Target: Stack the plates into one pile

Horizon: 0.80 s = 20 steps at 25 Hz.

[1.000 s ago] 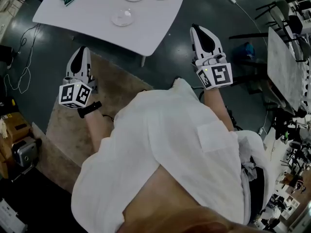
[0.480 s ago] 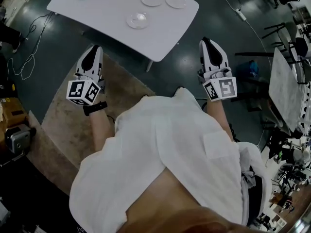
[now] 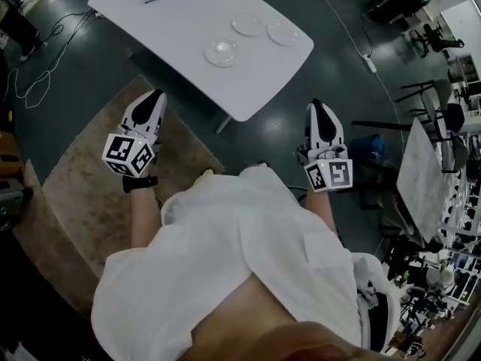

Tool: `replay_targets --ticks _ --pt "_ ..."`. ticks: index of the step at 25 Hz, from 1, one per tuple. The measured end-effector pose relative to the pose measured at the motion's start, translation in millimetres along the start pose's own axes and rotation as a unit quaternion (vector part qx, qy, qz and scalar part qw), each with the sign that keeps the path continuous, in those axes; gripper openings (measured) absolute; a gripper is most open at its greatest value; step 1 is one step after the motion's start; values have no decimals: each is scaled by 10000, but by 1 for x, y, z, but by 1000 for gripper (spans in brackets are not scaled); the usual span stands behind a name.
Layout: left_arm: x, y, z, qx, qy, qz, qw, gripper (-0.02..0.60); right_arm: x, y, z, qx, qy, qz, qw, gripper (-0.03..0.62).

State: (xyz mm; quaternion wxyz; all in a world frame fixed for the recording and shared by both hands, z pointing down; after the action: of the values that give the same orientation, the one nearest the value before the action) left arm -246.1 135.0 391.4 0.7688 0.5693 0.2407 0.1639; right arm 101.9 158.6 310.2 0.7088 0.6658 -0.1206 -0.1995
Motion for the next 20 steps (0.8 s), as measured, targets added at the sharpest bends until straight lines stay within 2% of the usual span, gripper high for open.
replay_targets --ticks 6,11,20 --pt "-4 11 16 -29 9 -170 9999 31 2 8 8 -221 -114 -36 9997 31" --pt "-13 22 41 -200 -61 -303 9993 31 14 15 37 -240 -277 -21 9993 31" --pt "-28 17 121 -668 -155 -293 9972 31 60 21 111 -355 -702 -136 9968 31"
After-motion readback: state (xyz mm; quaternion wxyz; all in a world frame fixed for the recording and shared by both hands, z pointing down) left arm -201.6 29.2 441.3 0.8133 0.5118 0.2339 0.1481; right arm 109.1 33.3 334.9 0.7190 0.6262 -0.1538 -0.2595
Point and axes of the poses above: the fingertips, and each gripper's own axes: z forward along the fingers, x to its right, y out of its underside, the point moved 1 cm from there along -z, backward along the fingers, and after that the axes turned 10 degrees about -x, right-handed, at the moved point
